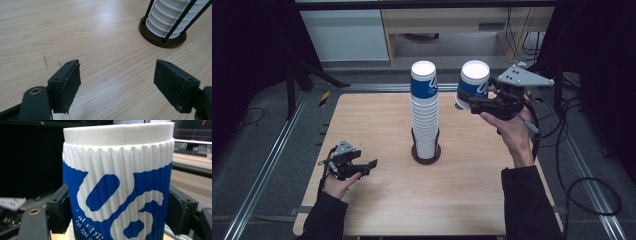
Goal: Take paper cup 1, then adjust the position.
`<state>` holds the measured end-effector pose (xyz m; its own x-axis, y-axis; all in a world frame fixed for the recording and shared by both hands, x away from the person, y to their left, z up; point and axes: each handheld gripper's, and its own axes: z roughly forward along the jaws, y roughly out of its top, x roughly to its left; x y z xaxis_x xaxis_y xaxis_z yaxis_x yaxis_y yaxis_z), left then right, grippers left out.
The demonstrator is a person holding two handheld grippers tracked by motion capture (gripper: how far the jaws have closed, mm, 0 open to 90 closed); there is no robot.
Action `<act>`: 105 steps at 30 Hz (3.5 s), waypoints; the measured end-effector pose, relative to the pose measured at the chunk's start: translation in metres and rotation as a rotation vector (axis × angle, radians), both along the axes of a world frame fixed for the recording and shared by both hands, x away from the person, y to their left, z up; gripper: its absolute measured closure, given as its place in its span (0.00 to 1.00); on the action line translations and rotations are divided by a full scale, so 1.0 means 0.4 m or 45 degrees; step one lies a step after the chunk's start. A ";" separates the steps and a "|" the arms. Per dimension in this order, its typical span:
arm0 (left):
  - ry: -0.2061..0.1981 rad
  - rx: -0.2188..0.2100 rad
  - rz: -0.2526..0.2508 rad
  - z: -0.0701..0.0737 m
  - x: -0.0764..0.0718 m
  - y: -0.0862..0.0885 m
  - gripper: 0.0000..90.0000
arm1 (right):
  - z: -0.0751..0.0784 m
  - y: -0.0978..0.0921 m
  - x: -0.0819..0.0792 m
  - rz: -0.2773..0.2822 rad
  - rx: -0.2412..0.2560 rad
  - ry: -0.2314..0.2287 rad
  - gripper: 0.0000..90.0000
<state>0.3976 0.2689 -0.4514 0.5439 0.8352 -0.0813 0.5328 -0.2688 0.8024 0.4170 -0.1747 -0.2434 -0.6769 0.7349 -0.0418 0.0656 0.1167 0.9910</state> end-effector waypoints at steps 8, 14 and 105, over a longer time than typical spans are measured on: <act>0.004 0.006 -0.022 0.000 -0.002 -0.008 0.23 | -0.084 -0.030 -0.012 0.010 -0.032 0.066 0.24; 0.007 0.009 -0.046 0.002 -0.004 -0.017 0.24 | -0.145 -0.055 -0.024 0.025 -0.043 0.116 0.24; 0.036 -0.041 -0.727 0.116 -0.080 -0.292 0.20 | -0.485 0.256 -0.071 0.800 -0.631 0.276 0.25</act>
